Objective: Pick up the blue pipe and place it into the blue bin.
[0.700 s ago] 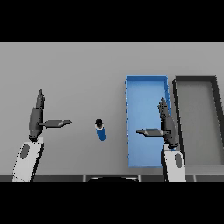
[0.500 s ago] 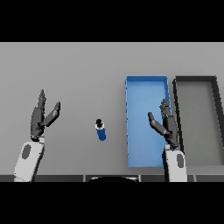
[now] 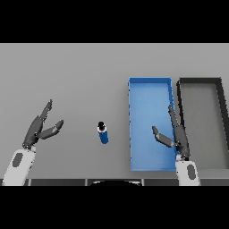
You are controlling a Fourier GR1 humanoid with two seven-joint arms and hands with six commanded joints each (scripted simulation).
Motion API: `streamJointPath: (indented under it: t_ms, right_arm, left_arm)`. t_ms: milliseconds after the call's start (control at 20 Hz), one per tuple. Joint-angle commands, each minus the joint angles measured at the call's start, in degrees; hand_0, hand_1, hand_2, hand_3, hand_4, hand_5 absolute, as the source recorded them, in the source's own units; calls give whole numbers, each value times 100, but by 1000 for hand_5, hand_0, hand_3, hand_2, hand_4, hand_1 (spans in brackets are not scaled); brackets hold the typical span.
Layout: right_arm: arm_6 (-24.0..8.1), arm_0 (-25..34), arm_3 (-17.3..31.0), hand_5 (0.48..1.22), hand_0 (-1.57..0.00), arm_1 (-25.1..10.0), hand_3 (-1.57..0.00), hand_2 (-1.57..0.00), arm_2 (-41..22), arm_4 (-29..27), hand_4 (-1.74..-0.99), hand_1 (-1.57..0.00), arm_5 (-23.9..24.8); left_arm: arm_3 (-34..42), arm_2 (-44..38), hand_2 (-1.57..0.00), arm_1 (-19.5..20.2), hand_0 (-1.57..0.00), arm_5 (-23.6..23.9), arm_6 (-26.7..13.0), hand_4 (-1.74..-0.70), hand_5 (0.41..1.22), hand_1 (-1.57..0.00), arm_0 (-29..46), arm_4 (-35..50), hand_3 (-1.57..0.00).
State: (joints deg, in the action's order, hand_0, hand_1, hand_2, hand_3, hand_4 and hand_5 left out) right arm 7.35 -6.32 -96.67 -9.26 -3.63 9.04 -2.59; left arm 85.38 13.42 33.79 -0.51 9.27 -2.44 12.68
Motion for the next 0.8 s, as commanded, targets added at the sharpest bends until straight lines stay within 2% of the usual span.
streamJointPath:
  t_ms: [0,100,250,300,400,550,750]
  right_arm:
    - [-9,-38,-21,621,1,30,1,1,-55,59,-1197,1,14]
    - [-24,-18,-41,619,1,-97,1,1,44,6,-1181,1,-8]
    - [-111,90,24,615,1,-60,1,1,-12,20,-1176,1,-41]
    - [-26,24,-40,616,1,-89,1,1,8,-11,-1174,1,-62]
    - [-100,23,-34,617,1,-86,1,1,-26,65,-1164,1,-37]
    - [-145,-46,-103,619,1,-45,1,1,-32,-2,-1189,1,-70]
    - [-173,59,-68,625,1,11,1,1,-27,-18,-1213,1,-38]
  left_arm:
    - [23,38,1,29,1,-141,98,-966,594,1,31,33,1]
    - [311,182,1,214,1,-407,137,-989,573,1,230,38,1]
    - [631,508,1,342,1,-774,-107,-1048,535,1,267,-6,1]
    - [704,647,1,292,1,-852,-164,-1071,522,1,278,-45,1]
    - [888,943,1,205,1,-1001,-387,-1113,497,1,349,-115,1]
    - [958,1301,1,-35,1,-963,-685,-1137,464,1,278,-412,1]
    - [762,1605,1,-508,1,-894,-741,-1146,451,1,90,-660,1]
